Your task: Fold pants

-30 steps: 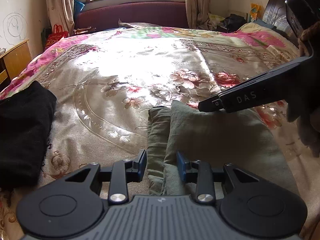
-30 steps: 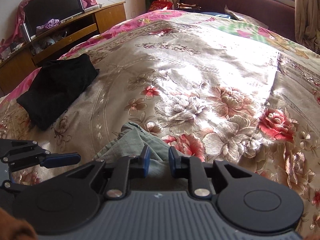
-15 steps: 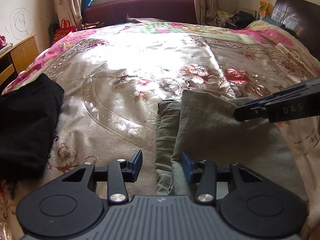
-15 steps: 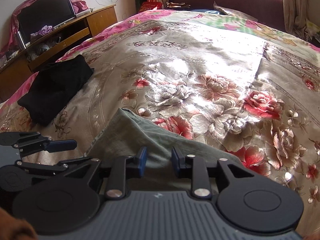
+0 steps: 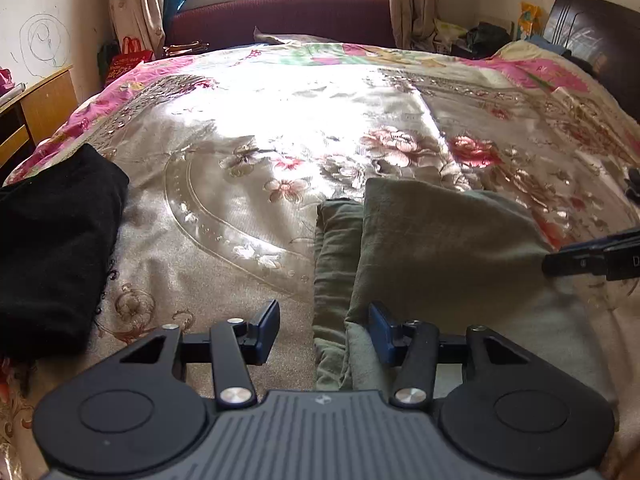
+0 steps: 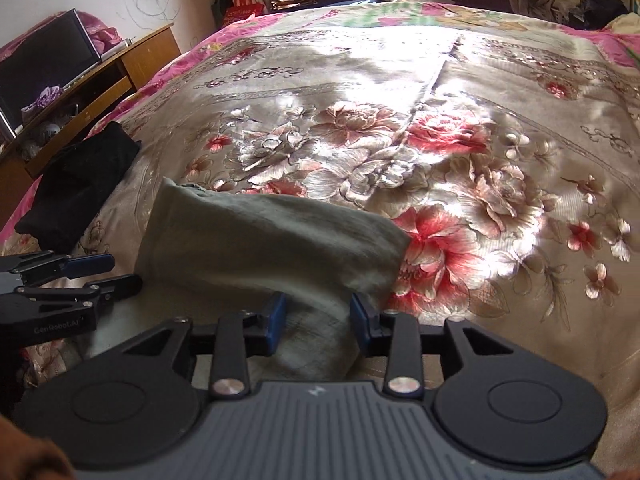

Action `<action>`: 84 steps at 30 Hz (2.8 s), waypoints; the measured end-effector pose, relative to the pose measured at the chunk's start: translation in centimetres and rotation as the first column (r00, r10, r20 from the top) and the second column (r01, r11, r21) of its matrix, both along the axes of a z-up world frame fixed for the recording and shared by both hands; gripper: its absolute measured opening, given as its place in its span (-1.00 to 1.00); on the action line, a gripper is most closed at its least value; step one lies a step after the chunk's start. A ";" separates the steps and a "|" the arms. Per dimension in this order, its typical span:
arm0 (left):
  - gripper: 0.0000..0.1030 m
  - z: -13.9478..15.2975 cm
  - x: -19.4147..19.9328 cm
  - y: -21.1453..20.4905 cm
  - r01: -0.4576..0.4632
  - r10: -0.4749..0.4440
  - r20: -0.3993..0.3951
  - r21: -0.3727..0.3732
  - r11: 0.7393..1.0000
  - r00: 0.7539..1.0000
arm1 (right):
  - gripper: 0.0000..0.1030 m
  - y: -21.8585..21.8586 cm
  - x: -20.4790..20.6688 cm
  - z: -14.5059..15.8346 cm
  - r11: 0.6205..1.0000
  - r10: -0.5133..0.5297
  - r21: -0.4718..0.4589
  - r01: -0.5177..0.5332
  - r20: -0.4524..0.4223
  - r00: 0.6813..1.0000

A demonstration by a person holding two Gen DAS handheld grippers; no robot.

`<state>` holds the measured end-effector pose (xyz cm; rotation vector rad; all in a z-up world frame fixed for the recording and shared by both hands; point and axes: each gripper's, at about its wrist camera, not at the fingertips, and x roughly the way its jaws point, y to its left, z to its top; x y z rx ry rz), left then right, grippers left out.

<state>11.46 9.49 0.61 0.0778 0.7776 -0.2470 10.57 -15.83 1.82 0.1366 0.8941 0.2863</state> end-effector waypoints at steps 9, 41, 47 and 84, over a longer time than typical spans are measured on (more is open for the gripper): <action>0.28 -1.6 1.6 0.7 0.010 -0.018 -0.084 -0.099 0.995 0.996 | -0.02 -3.2 -0.2 -3.1 0.967 -0.072 0.236 0.100 -0.123 0.990; -0.23 -0.6 2.6 -8.4 0.201 -0.206 -0.036 -0.100 0.974 0.978 | -0.76 -10.0 -1.3 0.0 0.937 -0.206 0.279 0.212 -0.053 0.977; -0.16 -0.4 1.9 -7.0 0.170 -0.172 -0.043 -0.041 0.985 0.984 | -0.41 -8.5 -1.6 -1.4 0.950 -0.201 0.232 0.208 -0.053 0.978; -0.48 -0.5 4.2 -10.6 0.225 -0.224 -0.082 -0.003 0.974 0.971 | -0.12 -7.1 -4.5 -0.5 0.948 -0.217 0.241 0.210 0.002 0.976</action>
